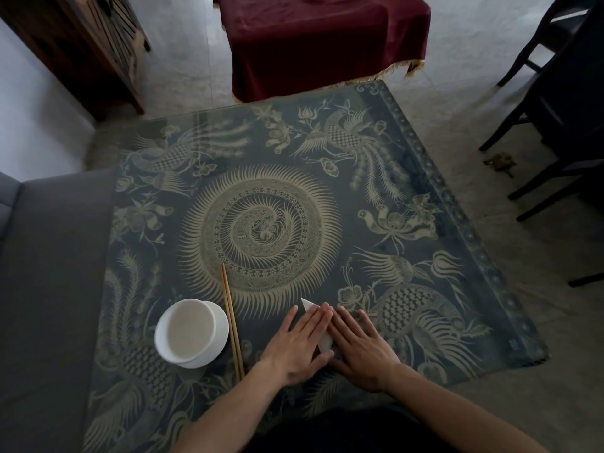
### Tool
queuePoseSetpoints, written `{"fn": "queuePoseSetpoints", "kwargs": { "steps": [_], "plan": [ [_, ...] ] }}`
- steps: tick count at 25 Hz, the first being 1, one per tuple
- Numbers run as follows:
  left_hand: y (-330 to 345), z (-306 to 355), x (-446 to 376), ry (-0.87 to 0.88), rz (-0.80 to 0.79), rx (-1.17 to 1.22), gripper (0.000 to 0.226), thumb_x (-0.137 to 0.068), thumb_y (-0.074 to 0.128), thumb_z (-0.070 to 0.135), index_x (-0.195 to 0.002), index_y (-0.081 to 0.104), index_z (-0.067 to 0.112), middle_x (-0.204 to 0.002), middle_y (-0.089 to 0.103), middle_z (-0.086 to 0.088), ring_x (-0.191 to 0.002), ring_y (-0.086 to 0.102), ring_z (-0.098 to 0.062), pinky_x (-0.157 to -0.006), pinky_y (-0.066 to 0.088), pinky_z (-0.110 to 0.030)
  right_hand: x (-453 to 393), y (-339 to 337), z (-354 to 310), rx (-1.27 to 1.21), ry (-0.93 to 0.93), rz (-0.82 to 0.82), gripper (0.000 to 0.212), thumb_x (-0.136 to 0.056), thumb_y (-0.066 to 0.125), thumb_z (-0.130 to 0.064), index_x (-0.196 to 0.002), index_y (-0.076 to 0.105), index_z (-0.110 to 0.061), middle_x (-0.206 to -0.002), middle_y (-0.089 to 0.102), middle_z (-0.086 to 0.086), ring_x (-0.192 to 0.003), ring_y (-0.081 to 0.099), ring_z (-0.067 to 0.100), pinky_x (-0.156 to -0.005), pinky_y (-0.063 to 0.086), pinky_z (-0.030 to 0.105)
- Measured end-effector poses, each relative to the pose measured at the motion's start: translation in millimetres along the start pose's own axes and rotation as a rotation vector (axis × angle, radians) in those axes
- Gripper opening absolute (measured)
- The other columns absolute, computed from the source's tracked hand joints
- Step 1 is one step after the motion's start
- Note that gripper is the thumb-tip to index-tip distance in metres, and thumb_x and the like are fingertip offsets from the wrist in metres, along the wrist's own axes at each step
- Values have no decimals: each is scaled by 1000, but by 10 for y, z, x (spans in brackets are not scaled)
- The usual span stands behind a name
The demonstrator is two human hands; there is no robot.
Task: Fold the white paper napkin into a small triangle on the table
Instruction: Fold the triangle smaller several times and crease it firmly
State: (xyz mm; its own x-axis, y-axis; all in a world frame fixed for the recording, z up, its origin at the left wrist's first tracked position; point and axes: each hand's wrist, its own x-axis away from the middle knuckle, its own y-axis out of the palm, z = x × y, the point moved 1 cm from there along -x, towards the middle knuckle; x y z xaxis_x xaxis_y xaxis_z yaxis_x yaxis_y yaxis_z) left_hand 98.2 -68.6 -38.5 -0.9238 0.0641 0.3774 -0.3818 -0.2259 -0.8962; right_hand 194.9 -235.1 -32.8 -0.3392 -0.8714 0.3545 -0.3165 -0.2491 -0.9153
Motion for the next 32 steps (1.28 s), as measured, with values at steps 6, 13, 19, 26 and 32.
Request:
{"fn": "queuePoseSetpoints", "kwargs": {
  "steps": [6, 13, 19, 26, 32],
  "plan": [
    [-34, -190, 5, -34, -25, -62, 69, -97, 2, 61, -151, -21, 25, -159, -26, 10, -145, -25, -9, -117, -17, -49, -30, 12, 61, -21, -36, -27, 80, -96, 21, -65, -154, -8, -18, -161, -14, -1, -145, -20, 21, -113, -10, 47],
    [-116, -407, 57, -124, -26, -128, 68, -100, 8, 58, -153, -14, 23, -159, -25, 9, -144, -29, -18, -115, -18, -52, -38, 5, 87, -34, -45, -41, 78, -95, 21, -64, -154, -8, -20, -160, -17, -3, -144, -23, 20, -113, -12, 46],
    [-131, -194, 106, 6, 77, -71, 73, -99, 21, 53, -155, -10, 18, -163, -17, 1, -148, -21, -15, -118, -11, -46, 14, -72, 124, -18, 4, 56, 70, -99, 29, -46, -154, 0, -15, -162, -5, 3, -148, -7, 21, -115, -1, 46],
    [100, 89, 87, 13, -23, 1, 81, -96, 21, 58, -153, -17, 17, -162, -22, -1, -144, -30, -11, -120, -11, -39, -14, -70, 198, 70, -30, -52, 70, -98, 25, -42, -154, -9, -18, -161, -14, 0, -145, -21, 20, -117, -14, 50],
    [240, 193, 283, 109, -47, -43, 80, -96, 24, 59, -155, -10, 17, -163, -16, 0, -145, -26, -12, -118, -13, -45, -29, -82, 200, 79, -25, -45, 67, -98, 19, -43, -155, -5, -18, -161, -13, 0, -145, -19, 20, -115, -13, 48]
  ]
}}
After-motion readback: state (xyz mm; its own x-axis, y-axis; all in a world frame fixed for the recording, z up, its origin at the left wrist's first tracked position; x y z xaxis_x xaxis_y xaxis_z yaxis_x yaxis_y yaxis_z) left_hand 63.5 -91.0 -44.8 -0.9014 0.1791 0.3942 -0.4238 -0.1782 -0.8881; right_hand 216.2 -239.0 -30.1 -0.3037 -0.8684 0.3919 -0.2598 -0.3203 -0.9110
